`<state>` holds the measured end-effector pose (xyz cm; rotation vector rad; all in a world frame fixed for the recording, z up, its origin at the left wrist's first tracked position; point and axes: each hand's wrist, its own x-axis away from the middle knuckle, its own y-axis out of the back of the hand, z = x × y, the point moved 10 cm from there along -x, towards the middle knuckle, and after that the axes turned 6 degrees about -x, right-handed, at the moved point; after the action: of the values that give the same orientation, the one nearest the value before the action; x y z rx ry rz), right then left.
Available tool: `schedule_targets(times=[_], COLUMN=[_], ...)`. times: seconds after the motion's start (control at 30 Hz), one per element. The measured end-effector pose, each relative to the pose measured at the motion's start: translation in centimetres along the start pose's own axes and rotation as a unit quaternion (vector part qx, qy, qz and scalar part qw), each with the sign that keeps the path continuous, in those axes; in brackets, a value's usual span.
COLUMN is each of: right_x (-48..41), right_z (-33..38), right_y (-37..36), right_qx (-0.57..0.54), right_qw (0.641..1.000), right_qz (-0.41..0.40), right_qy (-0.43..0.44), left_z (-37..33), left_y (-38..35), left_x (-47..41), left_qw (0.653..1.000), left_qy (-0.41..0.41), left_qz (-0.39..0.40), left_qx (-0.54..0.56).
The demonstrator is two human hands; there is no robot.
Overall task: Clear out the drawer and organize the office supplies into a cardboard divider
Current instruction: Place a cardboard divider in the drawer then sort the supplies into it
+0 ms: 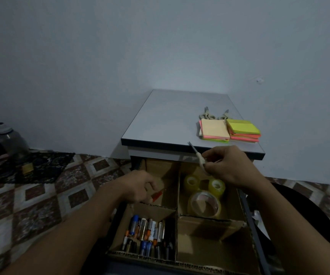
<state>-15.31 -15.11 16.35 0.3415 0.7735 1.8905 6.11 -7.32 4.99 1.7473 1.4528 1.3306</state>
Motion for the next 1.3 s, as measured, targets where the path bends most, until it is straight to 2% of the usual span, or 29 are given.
schedule_targets(times=[0.07, 0.17, 0.3, 0.37, 0.53, 0.73, 1.0, 1.13, 1.3], right_x=[0.0, 0.2, 0.5, 0.7, 1.3, -1.0, -2.4, -2.4, -2.6], right_z=[0.1, 0.4, 1.0, 1.5, 2.7, 1.0, -0.6, -0.5, -1.0], right_y=[-0.1, -0.4, -1.4, -2.4, -7.9, -14.7, -17.7, -18.3, -18.4], right_qx=[0.001, 0.002, -0.011, -0.008, -0.016, 0.083, 0.216, 0.280, 0.268], right_qw=[1.000, 1.000, 1.000, 1.000, 0.996, 0.992, 0.973, 0.954, 0.957], right_qz=[-0.003, -0.002, 0.009, 0.020, 0.089, 0.098, 0.086, 0.107, 0.110], right_qy=[0.001, 0.007, 0.010, 0.015, 0.009, -0.012, -0.011, -0.005, -0.001], left_z=[0.1, 0.8, 2.4, 3.3, 5.7, 7.2, 8.8, 8.5, 8.1], left_y=[0.2, 1.4, 3.1, 3.4, 2.9, 2.6, 2.3, 2.0, 2.1], left_x=[0.0, 0.5, 2.1, 2.8, 2.6, 2.1, 1.2, 0.7, 1.2], left_qw=[1.000, 0.993, 0.960, 0.950, 0.948, 0.927, 0.936, 0.940, 0.942], left_qy=[0.000, -0.012, -0.053, -0.051, -0.004, 0.020, 0.041, 0.037, 0.041], left_qz=[-0.023, -0.116, -0.260, -0.288, -0.254, -0.255, -0.244, -0.233, -0.235], left_qx=[-0.012, 0.031, 0.091, 0.108, 0.192, 0.275, 0.250, 0.246, 0.237])
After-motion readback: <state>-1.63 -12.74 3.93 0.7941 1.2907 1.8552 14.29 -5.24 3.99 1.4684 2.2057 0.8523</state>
